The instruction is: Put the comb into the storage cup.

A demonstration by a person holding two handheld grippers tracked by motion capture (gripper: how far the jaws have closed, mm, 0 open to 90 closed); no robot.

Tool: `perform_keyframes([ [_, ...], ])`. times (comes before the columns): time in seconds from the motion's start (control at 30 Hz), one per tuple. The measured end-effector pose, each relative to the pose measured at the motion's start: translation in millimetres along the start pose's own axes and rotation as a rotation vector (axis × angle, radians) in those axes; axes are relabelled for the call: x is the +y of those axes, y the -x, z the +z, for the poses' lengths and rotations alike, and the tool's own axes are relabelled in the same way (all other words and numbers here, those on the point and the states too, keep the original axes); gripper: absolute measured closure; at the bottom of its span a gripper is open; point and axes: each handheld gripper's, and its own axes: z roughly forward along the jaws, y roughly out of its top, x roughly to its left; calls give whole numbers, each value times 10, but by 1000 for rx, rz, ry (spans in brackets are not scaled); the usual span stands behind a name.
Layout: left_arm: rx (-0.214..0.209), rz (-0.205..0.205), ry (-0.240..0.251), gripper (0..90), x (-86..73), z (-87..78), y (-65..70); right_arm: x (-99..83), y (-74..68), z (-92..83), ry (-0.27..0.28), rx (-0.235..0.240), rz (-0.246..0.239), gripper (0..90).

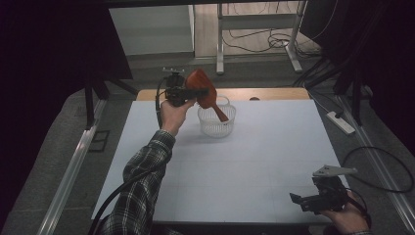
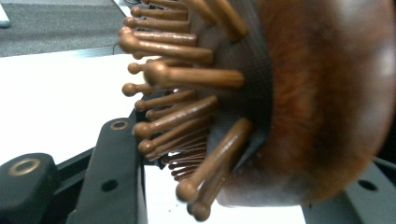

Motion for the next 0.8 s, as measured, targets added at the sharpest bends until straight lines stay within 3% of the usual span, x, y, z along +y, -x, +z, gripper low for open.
perform_keyframes([
  [0.8, 23, -13, -14, 516, -248, 251, -41, 3, -5, 9, -10, 1, -7, 0],
])
